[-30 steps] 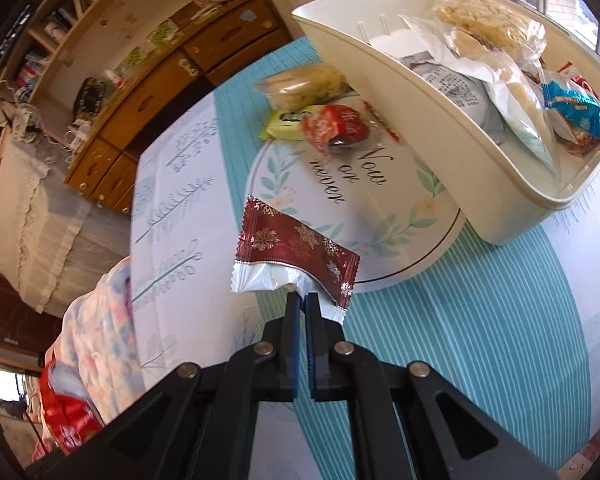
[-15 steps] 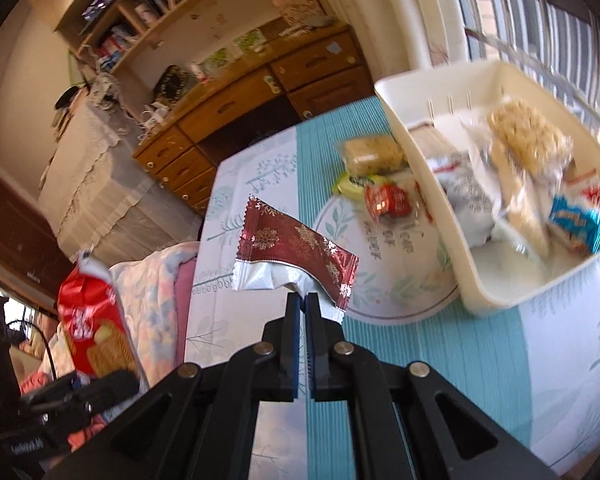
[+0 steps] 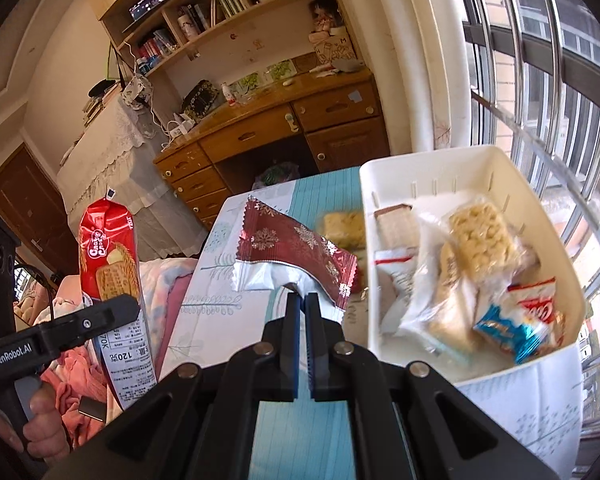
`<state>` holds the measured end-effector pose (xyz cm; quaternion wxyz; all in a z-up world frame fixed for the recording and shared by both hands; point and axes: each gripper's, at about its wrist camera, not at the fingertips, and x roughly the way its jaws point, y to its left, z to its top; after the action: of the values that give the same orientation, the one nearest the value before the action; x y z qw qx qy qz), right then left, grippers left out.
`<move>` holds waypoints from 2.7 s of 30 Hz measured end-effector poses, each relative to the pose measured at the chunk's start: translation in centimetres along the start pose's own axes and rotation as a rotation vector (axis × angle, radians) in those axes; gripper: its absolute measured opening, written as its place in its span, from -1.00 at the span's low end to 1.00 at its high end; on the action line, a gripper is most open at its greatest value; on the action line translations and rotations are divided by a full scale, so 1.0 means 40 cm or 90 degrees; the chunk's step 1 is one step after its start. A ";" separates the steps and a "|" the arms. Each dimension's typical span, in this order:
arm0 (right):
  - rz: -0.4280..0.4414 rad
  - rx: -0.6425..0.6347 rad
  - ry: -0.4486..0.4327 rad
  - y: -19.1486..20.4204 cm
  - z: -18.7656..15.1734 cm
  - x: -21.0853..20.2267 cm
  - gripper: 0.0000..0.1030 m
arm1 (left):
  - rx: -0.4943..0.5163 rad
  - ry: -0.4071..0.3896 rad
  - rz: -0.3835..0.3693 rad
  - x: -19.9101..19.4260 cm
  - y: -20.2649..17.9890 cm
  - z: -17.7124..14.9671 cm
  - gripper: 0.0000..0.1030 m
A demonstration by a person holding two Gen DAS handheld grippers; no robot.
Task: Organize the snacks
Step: 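Lower the biscuit pack and chocolate bar into the white tray and open both grippers, then withdraw both grippers from the tray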
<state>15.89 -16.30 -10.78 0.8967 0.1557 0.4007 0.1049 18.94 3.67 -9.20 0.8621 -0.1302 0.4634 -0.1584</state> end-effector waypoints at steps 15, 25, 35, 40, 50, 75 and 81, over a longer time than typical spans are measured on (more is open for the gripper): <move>-0.037 -0.063 -0.015 -0.190 0.072 -0.034 -0.95 | 0.017 -0.011 -0.044 0.147 -0.224 0.051 0.08; -0.074 -0.072 -0.006 -0.300 0.089 -0.043 -0.95 | 0.043 0.029 -0.072 0.292 -0.370 0.085 0.08; -0.088 -0.065 0.007 -0.372 0.108 -0.036 -0.94 | 0.047 0.042 -0.077 0.377 -0.442 0.112 0.08; -0.086 -0.059 0.008 -0.381 0.110 -0.034 -0.94 | 0.055 0.052 -0.075 0.395 -0.459 0.121 0.13; -0.117 -0.001 0.025 -0.398 0.103 -0.028 -0.06 | 0.034 -0.006 -0.082 0.323 -0.432 0.144 0.66; -0.127 0.114 0.018 -0.145 0.030 -0.011 0.16 | 0.044 -0.013 -0.046 0.032 -0.132 0.090 0.66; -0.122 0.147 0.005 -0.057 0.000 0.007 0.16 | 0.062 -0.015 -0.027 -0.045 -0.033 0.090 0.66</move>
<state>16.22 -18.32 -11.78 0.8773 0.2186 0.4265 -0.0274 20.85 3.45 -5.42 0.8692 -0.0998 0.4423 -0.1971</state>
